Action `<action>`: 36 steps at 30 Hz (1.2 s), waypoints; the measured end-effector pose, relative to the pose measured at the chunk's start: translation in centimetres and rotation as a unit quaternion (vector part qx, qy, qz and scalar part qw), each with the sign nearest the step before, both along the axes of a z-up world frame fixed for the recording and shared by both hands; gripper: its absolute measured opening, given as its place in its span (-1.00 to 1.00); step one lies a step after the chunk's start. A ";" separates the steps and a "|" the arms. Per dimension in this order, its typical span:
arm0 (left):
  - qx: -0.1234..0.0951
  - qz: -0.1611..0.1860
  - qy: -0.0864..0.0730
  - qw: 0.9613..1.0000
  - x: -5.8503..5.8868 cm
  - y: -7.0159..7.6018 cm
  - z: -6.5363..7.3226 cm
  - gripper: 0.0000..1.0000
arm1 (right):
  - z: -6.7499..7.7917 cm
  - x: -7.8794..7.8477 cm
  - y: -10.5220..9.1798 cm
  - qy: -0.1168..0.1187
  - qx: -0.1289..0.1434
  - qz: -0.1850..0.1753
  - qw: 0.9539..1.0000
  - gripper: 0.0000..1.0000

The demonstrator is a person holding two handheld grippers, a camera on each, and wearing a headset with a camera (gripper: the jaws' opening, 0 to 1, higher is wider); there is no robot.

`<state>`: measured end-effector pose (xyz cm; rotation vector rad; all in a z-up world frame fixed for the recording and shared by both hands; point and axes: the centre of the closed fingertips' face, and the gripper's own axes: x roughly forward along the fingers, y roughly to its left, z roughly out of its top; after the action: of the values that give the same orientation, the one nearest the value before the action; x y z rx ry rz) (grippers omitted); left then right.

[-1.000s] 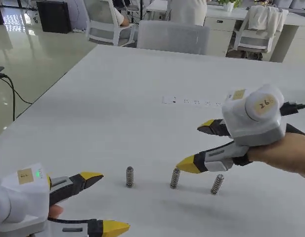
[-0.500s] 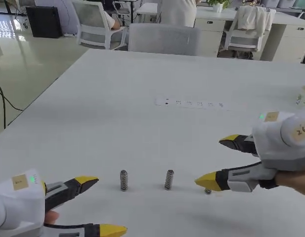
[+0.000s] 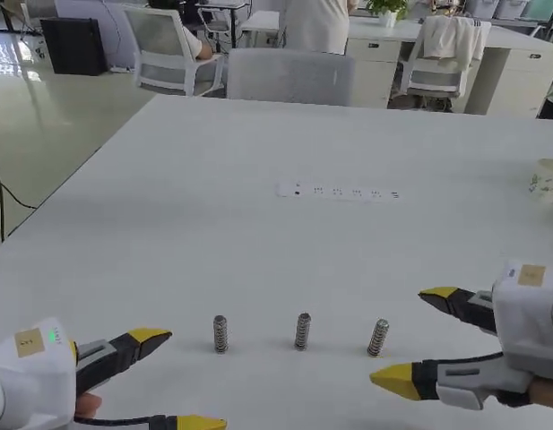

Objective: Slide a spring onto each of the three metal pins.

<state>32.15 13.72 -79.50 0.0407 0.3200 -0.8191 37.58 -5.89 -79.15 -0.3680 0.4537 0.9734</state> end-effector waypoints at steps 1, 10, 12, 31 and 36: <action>-0.001 0.001 0.000 1.000 0.0 0.0 0.0 0.47 | -0.2 -0.3 0.0 0.000 0.003 0.001 1.000 0.62; -0.006 0.007 0.001 1.000 0.0 0.1 0.0 0.49 | -1.7 -1.4 -0.1 0.008 0.017 -0.007 1.000 0.74; -0.007 0.007 0.001 1.000 0.0 0.1 -0.1 0.49 | -1.8 -1.5 0.0 0.005 0.022 -0.010 1.000 0.75; -0.019 0.020 0.007 1.000 0.2 0.4 -0.4 0.50 | -2.6 -1.8 0.8 0.013 0.030 -0.014 0.999 0.85; -0.019 0.018 0.007 1.000 0.3 0.2 -0.4 0.51 | -2.4 -1.8 0.8 0.014 0.034 -0.016 0.999 0.86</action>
<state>32.40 13.92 -79.91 -0.0067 0.3178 -0.7893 35.81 -5.12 -81.57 -0.2860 0.4490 0.9602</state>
